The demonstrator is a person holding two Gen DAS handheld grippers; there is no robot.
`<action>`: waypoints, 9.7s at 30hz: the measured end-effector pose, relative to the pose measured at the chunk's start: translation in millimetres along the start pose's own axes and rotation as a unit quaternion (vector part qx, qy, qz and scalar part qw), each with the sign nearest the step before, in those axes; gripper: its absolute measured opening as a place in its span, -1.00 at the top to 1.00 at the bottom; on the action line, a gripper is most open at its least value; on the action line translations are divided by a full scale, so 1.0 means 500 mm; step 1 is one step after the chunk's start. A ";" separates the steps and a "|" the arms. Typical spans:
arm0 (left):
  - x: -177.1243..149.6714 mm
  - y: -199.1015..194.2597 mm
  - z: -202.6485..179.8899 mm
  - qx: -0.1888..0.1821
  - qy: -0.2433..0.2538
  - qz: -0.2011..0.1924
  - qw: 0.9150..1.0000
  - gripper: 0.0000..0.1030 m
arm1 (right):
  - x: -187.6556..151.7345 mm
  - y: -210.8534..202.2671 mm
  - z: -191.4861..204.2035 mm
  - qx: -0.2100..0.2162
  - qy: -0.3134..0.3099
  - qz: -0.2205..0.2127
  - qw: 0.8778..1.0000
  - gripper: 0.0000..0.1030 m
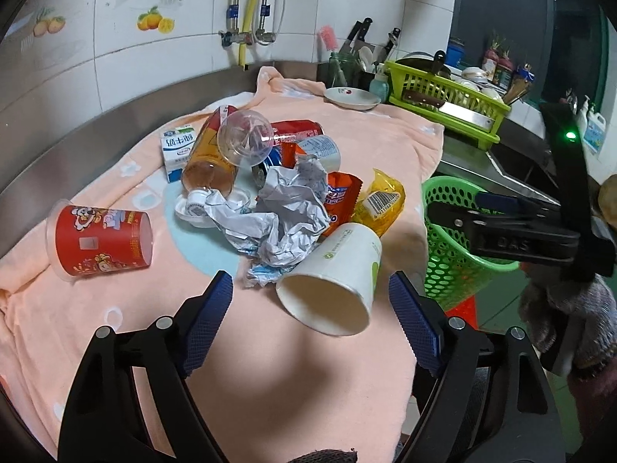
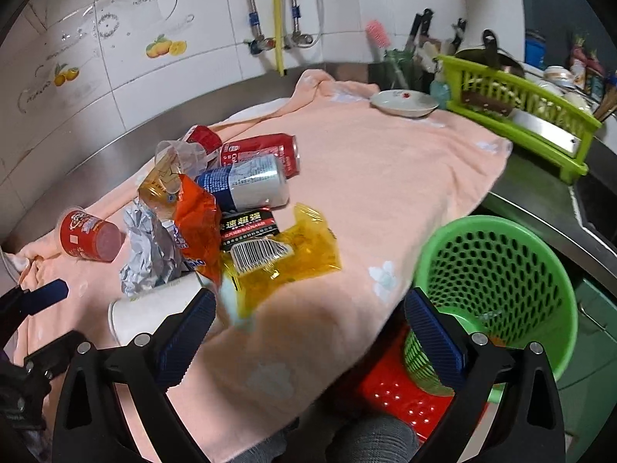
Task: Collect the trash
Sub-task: 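Grasp the yellow snack bag with the right tool while the left tool grasps the crumpled foil, then drop the yellow bag into the green basket with the right tool while the left tool drops the foil, then move the right tool back to the pile and grasp the orange chocolate wrapper, then drop the orange wrapper into the basket with the right tool while the left tool grasps the white paper cup, then carry the white paper cup to the green basket with the left tool and release it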
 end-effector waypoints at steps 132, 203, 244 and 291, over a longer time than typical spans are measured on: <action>0.134 0.367 -0.603 -0.181 0.063 0.140 0.971 0.80 | -0.224 -0.114 -0.521 -0.145 0.147 -0.014 0.978 -0.52; 0.061 0.067 0.013 -0.049 -0.029 0.066 0.996 -0.43 | 0.092 0.223 0.066 0.155 -0.033 0.069 0.985 0.02; 0.004 0.163 -0.076 -0.017 0.087 0.110 0.990 -0.19 | -0.158 0.157 -0.459 -0.056 0.116 0.130 0.983 -0.07; 0.007 0.595 -0.628 -0.115 0.138 0.250 0.951 -0.23 | -0.279 -0.120 -0.584 -0.085 0.171 0.005 0.982 -0.46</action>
Point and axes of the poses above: each gripper's, at about its wrist camera, not at the fingertips, and y roughly the way its jaws point, z to its left, x to its top, the point moved 5 cm from there along y, roughly the way its jaws point, and after that the axes turned 12 degrees about -y, right-handed, at the moved point
